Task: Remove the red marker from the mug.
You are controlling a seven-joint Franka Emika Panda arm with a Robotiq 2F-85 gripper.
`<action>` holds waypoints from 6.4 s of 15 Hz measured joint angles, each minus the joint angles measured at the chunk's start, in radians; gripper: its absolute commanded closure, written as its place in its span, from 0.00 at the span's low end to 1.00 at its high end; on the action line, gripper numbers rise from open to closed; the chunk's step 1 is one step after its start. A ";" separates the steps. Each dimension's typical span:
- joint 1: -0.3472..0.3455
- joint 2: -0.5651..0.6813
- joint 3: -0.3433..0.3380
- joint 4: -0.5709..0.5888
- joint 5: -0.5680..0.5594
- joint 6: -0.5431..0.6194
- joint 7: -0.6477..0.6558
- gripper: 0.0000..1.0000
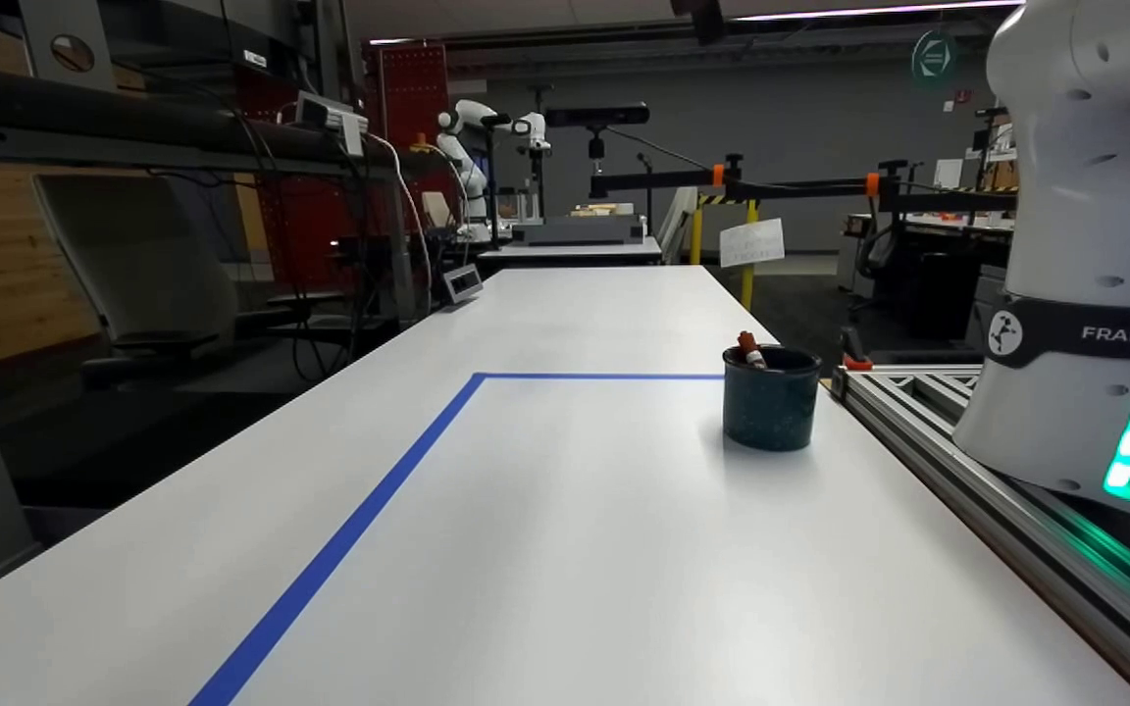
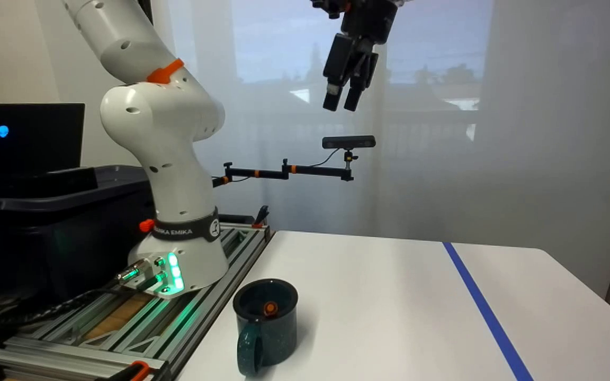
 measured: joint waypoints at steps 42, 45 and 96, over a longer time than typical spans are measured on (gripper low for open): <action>-0.360 0.529 -0.420 -0.132 0.341 0.335 -0.168 0.00; -0.359 0.578 -0.405 -0.113 0.322 0.335 -0.167 0.00; -0.357 0.724 -0.394 -0.107 0.210 0.351 -0.166 0.72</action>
